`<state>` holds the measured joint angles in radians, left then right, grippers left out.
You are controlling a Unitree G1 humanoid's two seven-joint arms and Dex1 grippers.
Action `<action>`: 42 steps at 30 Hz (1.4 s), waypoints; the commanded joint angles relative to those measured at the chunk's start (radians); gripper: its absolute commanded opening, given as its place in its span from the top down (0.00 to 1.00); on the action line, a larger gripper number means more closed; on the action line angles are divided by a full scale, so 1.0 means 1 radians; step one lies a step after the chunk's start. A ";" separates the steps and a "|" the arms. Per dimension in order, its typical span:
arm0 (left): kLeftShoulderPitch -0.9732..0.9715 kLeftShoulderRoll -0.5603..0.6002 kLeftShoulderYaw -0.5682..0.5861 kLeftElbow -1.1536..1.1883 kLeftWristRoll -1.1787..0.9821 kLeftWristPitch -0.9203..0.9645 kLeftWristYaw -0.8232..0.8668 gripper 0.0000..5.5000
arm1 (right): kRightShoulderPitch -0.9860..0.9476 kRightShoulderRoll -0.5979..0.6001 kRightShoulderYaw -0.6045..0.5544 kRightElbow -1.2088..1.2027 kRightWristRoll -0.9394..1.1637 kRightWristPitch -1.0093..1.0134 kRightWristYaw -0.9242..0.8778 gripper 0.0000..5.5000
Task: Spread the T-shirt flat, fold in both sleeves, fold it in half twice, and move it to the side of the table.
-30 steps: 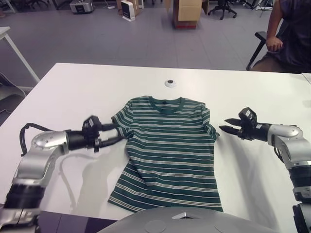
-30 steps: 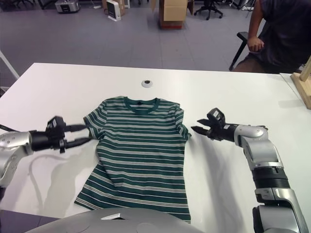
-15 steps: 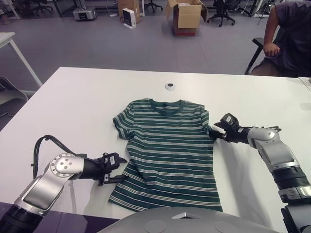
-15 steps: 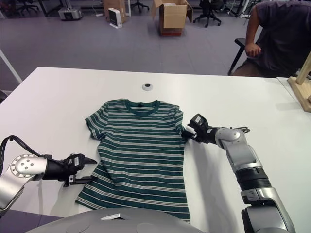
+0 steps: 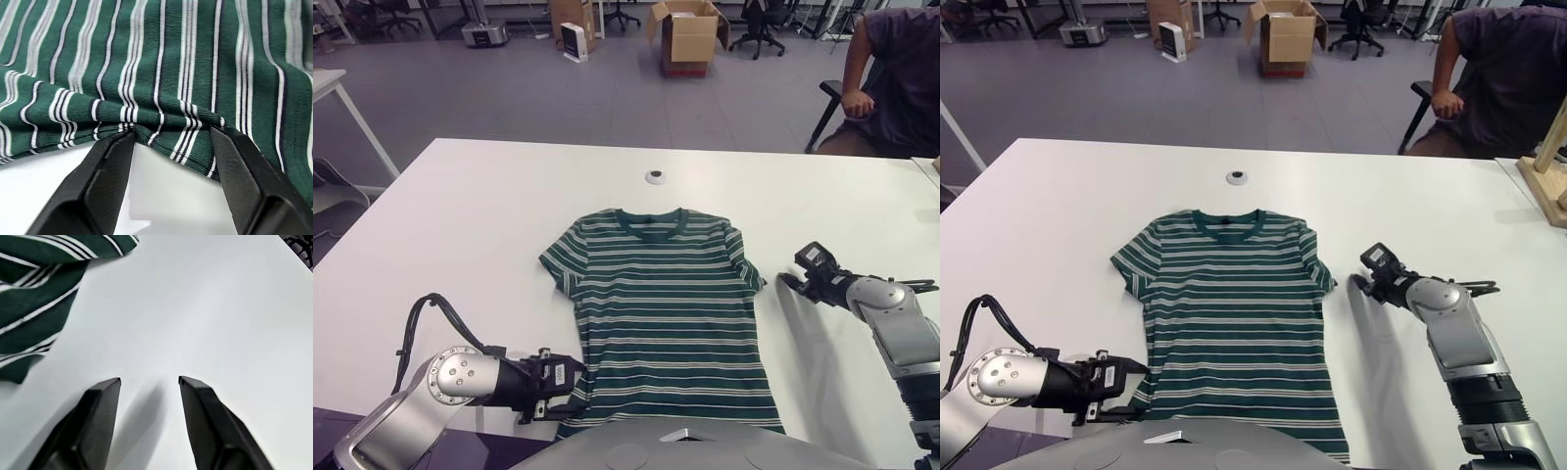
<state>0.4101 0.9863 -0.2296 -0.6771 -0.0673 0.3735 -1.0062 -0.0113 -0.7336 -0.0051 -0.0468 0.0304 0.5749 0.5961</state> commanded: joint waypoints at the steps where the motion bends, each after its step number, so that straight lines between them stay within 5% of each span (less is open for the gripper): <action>1: -0.106 0.013 0.132 0.048 -0.042 0.012 0.014 0.50 | -0.041 0.017 -0.032 -0.005 0.020 0.020 -0.011 0.60; 6: -0.392 0.016 0.253 0.163 -0.162 0.018 -0.038 0.50 | -0.117 0.093 -0.015 -0.005 0.104 0.046 0.032 0.60; 11: -0.768 -0.219 0.013 0.540 0.015 -0.102 0.050 0.50 | -0.109 0.127 0.039 0.064 0.074 0.036 0.018 0.60; 17: -1.083 -0.523 -0.166 1.319 0.262 -0.356 0.298 0.50 | -0.109 0.105 0.111 0.084 -0.024 0.006 -0.026 0.60; 22: -1.084 -0.549 -0.236 1.670 0.398 -0.431 0.465 0.50 | -0.023 0.101 0.086 -0.011 -0.073 0.057 -0.126 0.60; 28: -1.062 -0.559 -0.185 1.656 0.357 -0.467 0.476 0.50 | 0.093 0.151 0.035 -0.089 -0.109 0.098 -0.253 0.60; 36: -1.131 -0.564 0.025 1.596 0.229 -0.640 0.591 0.50 | -0.118 0.240 -0.036 -0.098 -0.044 -0.036 -0.281 0.60; 42: -0.804 -0.464 0.298 1.133 -0.001 -0.458 0.574 0.50 | -0.123 0.359 -0.181 -0.049 0.158 0.006 -0.258 0.60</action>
<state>-0.5544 0.5010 0.0199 0.5897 -0.0258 -0.1777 -0.4201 -0.1415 -0.4124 -0.1277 -0.1157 0.1294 0.5556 0.3389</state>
